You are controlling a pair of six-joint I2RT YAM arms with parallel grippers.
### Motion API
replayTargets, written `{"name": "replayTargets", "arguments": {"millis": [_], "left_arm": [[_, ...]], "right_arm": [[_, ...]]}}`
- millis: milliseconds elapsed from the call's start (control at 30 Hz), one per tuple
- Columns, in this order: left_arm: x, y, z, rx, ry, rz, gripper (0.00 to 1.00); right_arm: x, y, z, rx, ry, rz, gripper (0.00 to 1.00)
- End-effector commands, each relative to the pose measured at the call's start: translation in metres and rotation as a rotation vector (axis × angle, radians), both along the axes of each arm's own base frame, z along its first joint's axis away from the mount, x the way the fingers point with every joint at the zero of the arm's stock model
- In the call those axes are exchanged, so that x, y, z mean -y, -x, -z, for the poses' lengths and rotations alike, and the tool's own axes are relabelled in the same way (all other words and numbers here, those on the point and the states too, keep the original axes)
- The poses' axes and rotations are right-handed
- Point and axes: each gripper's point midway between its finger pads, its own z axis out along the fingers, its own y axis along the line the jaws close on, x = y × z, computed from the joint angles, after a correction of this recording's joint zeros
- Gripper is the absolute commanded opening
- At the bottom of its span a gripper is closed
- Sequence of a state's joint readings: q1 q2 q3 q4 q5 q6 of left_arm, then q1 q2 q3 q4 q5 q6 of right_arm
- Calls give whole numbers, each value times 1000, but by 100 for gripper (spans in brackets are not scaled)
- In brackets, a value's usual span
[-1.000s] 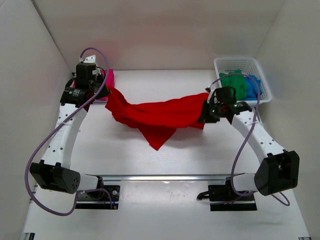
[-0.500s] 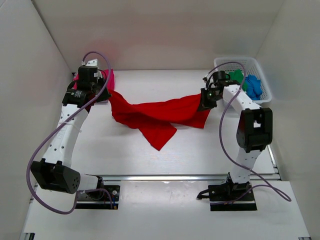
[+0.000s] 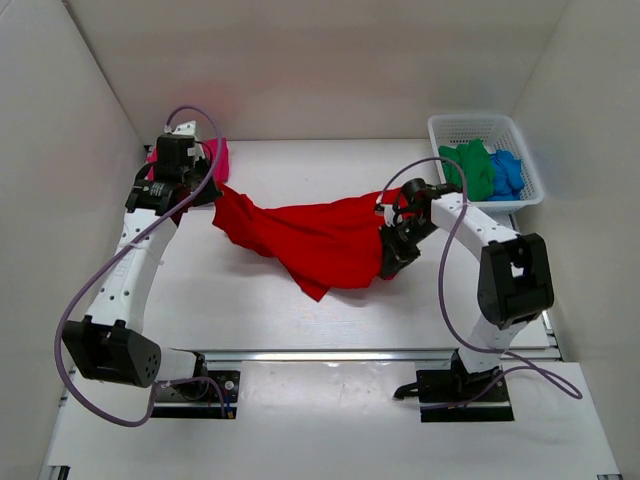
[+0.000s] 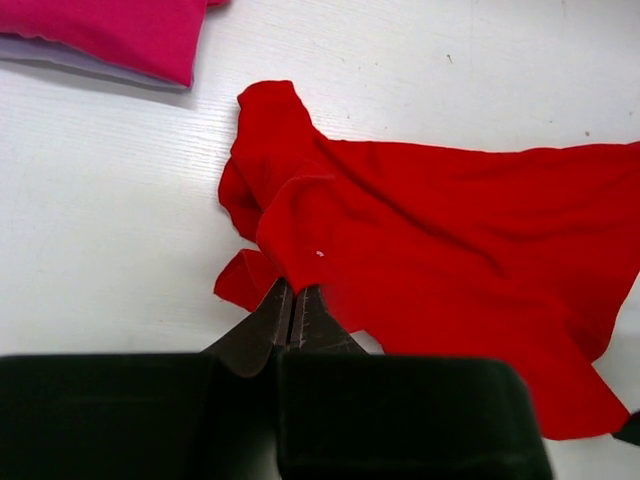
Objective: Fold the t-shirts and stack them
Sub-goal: Flatten out the tshirt
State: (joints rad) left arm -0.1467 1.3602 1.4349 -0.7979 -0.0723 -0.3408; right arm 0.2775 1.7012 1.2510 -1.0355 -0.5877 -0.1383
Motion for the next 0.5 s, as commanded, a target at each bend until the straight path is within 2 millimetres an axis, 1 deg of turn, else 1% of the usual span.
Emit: {"name": "replayTargets", "arguments": {"millis": [0,33,67,100,133,167,200,233,267,300,333,367,433,467], "left_arm": [[2,0,-8,35,19,17,0],[4,1,-11,41,21,25,0],[5,1,-9,35,14,27,0],[3,1,-8,32,15,25,0],[3,1,-7,32,12,26,0],[1,1,-9,37,12,25,0],[1,1,-8,37,12,23,0],[-1,3,-7,31,9,20,1],[0,2,-7,35,13,23,2],[5,4,-7,37,19,38,1],[3,3,-4,32,13,35,2],[4,3,0,28,18,34,1],[7,4,3,21,28,39,0],[9,5,3,19,28,47,0]], "right_arm": [[-18,-25,-4,14,-103,-49,0],[-24,-26,-1,-11,-140,-57,0],[-27,-24,1,-26,-146,-73,0],[-32,-21,5,-58,-168,-99,5],[-33,-18,14,-69,-158,-115,17],[-35,-14,18,-90,-151,-124,20],[-37,-7,22,-84,-143,-152,29],[-33,-4,27,-83,-122,-144,38],[-36,-3,27,-59,-118,-129,39],[-34,-4,29,-44,-106,-119,42],[-30,-4,29,-4,-78,-100,44],[-28,-6,30,6,-60,-83,45],[-16,-15,29,123,49,-39,42],[-18,-12,27,164,74,-29,41]]}}
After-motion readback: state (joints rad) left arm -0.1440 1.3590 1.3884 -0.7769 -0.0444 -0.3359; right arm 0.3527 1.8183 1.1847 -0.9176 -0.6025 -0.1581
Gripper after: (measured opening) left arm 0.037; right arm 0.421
